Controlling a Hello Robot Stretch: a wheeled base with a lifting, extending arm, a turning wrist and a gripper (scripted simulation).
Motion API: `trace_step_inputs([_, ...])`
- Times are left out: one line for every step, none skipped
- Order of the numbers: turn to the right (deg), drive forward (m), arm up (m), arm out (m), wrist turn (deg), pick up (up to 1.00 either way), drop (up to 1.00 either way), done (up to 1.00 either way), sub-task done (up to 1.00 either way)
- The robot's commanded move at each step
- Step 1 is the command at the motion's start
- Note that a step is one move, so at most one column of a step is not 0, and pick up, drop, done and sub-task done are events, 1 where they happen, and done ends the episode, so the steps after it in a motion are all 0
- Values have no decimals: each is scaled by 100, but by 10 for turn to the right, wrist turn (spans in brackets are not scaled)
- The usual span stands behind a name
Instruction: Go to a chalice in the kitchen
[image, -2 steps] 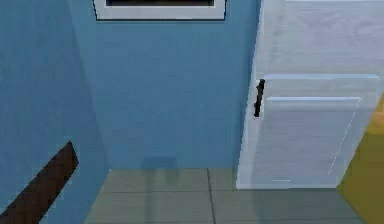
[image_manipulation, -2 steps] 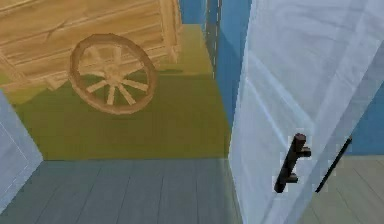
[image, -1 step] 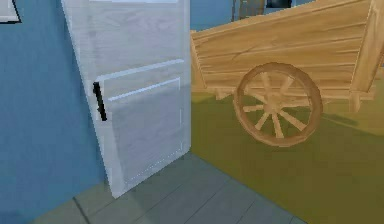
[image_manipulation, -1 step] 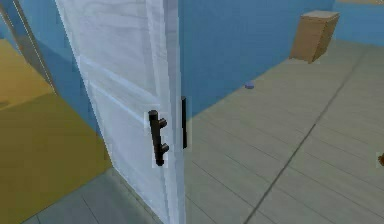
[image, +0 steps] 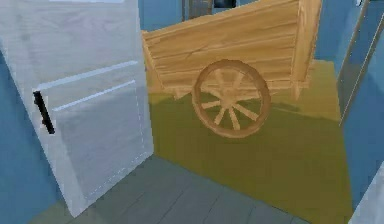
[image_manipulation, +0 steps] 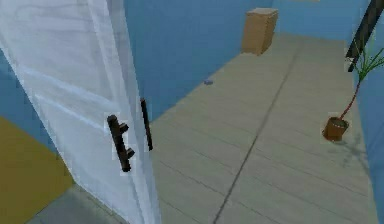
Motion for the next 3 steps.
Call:
trace_step_inputs([0,100,0,0,0,0,0,0,0])
trace_step_inputs([0,70,0,0,0,0,0,0,0])
trace_step_inputs([-450,0,0,0,0,0,0,0,0])
